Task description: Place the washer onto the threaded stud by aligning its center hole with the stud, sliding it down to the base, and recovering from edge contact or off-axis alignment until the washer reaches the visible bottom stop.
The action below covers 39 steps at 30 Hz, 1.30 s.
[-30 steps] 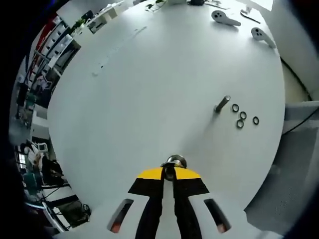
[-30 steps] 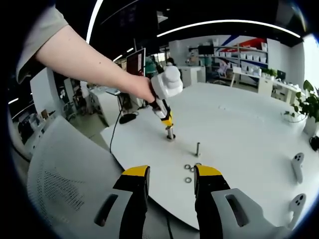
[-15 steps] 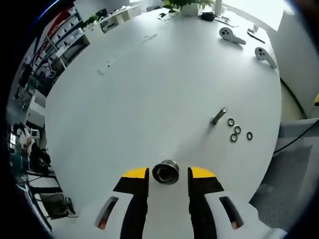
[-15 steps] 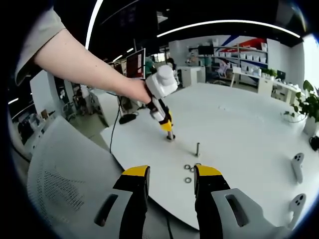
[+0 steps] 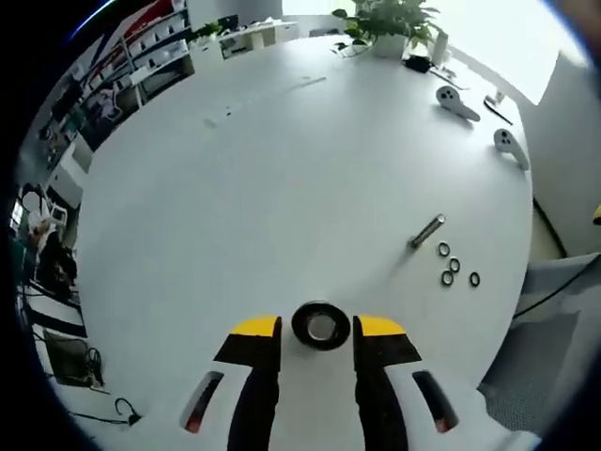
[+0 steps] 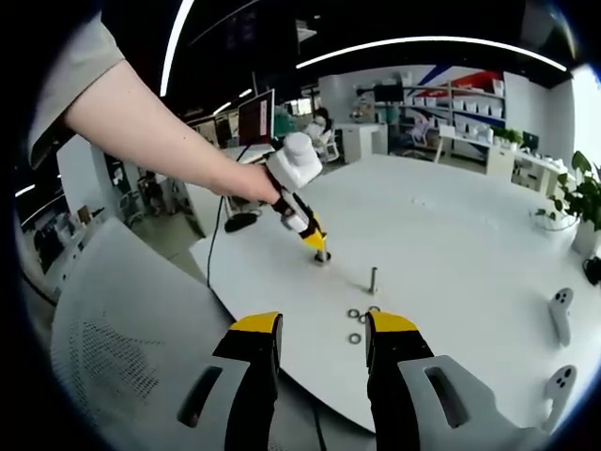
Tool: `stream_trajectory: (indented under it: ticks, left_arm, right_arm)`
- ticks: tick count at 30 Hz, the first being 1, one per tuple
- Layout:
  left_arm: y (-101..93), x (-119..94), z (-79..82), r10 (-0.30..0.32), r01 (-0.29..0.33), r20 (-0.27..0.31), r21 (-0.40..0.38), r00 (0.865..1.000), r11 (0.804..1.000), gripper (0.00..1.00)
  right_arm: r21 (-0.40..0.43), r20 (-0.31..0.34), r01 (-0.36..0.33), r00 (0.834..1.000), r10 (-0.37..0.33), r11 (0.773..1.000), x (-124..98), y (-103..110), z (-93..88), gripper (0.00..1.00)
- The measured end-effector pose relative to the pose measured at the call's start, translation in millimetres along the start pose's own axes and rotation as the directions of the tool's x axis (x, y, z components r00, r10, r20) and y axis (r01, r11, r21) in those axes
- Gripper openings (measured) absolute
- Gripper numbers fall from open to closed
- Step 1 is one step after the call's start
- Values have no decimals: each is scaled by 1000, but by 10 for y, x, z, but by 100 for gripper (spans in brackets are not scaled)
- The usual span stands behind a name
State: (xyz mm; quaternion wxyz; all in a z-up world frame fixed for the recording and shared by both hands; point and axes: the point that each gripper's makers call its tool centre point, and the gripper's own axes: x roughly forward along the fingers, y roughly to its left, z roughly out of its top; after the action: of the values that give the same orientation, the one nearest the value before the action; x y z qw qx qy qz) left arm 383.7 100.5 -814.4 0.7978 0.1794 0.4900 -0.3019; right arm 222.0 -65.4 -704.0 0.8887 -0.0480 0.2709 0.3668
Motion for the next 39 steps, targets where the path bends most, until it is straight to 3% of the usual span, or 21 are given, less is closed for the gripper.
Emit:
stream_trajectory:
  ticks: [5,10,18,31,39]
  left_arm:
    - [-8,78,-61,-10,10,-15,9,1000,1000,27]
    - [-15,79,-37,-3,3,6,26,1000,1000,24]
    - [-34,83,-38,-19,20,10,-6,1000,1000,23]
    - [-31,25,-33,16,-12,-44,102,999,995,22]
    - [-3,20,-28,-1,5,-46,102,999,995,20]
  right_arm:
    - [1,-5,-1,1000,1,1000,-2,2,-9,37]
    - [3,-5,1,1000,-1,1000,-2,-7,-10,37]
    - [5,-6,4,1000,-4,1000,-1,-13,-13,37]
    - [3,-6,0,1000,0,1000,0,-1,-10,37]
    - [4,-2,-1,1000,1,1000,-3,1,-3,37]
